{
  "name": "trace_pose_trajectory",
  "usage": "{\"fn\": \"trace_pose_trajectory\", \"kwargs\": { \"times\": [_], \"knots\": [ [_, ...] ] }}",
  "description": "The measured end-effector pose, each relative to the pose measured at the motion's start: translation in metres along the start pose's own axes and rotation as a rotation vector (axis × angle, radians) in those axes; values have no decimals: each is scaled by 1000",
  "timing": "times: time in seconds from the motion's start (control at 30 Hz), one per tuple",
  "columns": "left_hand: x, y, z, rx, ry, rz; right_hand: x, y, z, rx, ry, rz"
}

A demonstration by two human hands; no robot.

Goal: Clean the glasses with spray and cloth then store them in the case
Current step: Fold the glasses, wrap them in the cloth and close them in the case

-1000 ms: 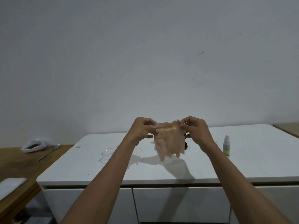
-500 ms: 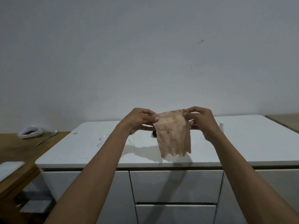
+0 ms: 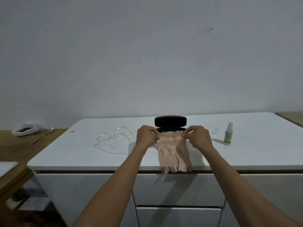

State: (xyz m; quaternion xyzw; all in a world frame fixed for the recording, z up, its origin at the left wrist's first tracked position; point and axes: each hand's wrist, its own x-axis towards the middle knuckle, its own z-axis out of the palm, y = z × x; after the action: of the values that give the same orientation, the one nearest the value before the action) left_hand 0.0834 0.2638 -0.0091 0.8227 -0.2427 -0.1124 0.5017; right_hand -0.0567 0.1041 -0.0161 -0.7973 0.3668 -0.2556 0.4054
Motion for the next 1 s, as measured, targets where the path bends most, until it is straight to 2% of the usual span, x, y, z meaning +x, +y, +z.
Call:
{"fn": "trace_pose_trajectory", "kwargs": {
  "times": [0.2, 0.43, 0.8, 0.9, 1.0],
  "knots": [
    [15, -14, 13, 219, 75, -25, 12, 8, 20, -152, -1, 42],
    [30, -12, 24, 345, 93, -47, 23, 4, 26, -288, 41, 60],
    [41, -16, 26, 380, 126, -15, 32, 4, 26, -331, 57, 62],
    [35, -12, 24, 339, 155, 65, 30, 5, 20, -247, 55, -9],
    [24, -9, 19, 346, 53, 201, 25, 5, 14, -182, -62, -165]
  ]
}}
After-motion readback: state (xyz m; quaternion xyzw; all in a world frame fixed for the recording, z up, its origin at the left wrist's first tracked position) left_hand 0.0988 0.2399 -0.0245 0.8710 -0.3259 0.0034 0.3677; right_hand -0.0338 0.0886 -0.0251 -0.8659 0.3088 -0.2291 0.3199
